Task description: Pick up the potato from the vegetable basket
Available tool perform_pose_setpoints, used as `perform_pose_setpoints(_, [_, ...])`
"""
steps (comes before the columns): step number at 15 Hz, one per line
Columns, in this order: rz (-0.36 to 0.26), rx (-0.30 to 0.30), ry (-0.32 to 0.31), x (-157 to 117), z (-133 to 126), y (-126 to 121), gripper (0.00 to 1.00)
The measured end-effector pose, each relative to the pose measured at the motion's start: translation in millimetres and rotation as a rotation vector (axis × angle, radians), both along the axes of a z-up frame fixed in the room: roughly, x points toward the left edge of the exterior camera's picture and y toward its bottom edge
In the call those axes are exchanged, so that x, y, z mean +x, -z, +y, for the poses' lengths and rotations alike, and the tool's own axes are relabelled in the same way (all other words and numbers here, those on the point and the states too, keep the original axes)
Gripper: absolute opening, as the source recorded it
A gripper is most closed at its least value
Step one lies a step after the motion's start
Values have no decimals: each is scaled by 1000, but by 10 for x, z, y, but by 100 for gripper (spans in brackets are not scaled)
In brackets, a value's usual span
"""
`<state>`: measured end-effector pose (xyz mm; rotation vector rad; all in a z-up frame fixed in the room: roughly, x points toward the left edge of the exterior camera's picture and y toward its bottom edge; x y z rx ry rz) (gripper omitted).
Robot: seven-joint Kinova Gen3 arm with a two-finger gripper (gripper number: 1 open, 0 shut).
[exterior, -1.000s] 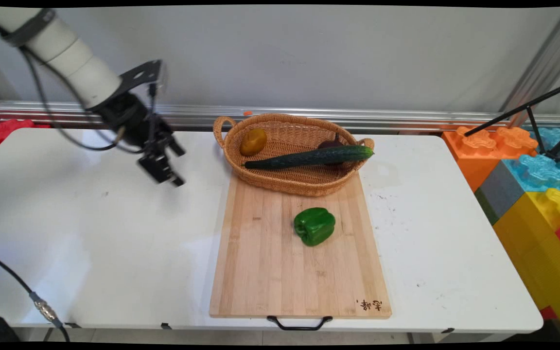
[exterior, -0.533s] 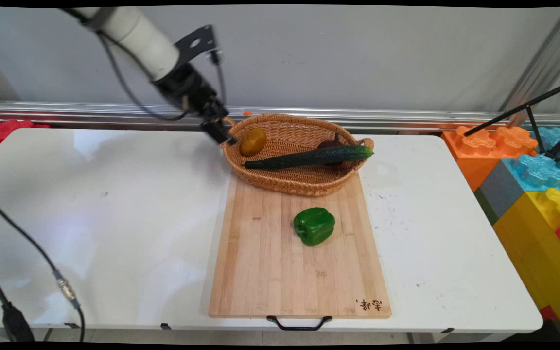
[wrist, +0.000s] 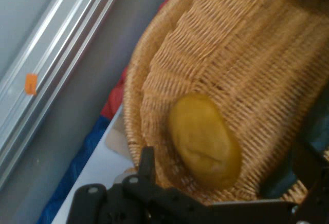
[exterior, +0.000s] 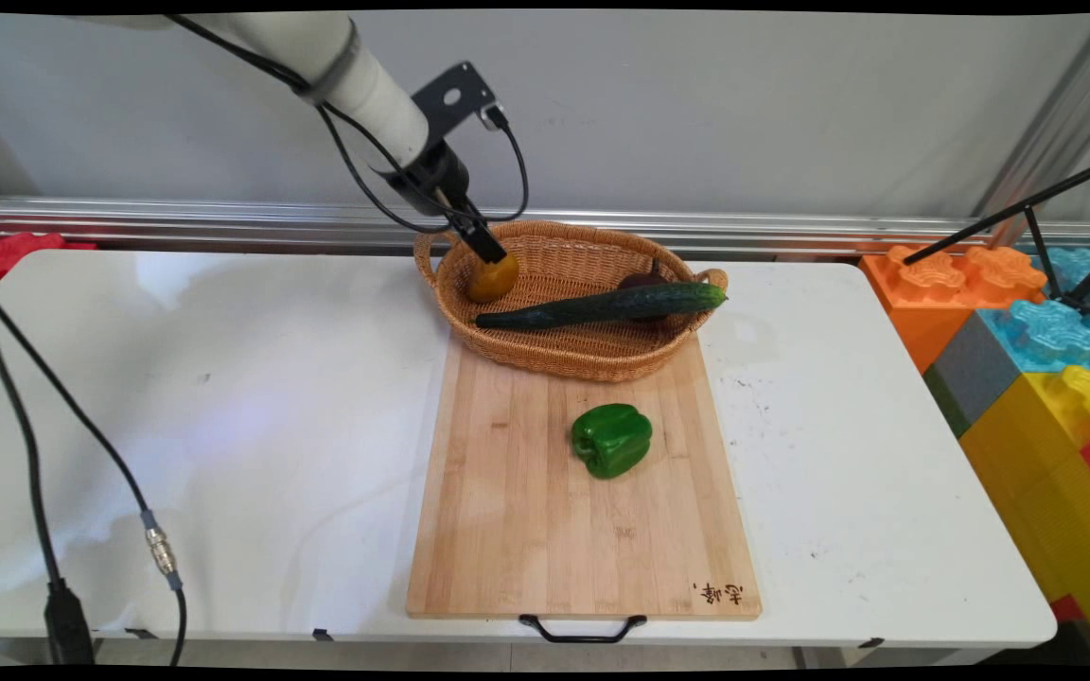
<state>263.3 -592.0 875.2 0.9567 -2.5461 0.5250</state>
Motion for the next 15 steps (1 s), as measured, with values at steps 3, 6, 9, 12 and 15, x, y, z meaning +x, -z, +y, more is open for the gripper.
perform_pose_setpoints(3, [-15,19,-66,-40,-119,243,100])
perform_pose_setpoints(6, [-7,33,-106,-121,-238,456,100])
perform_pose_setpoints(9, [10,40,-122,-215,-320,589,100])
perform_pose_setpoints(12, [24,47,-130,-310,-392,702,100])
perform_pose_setpoints(15, [25,50,-136,-350,-431,765,100])
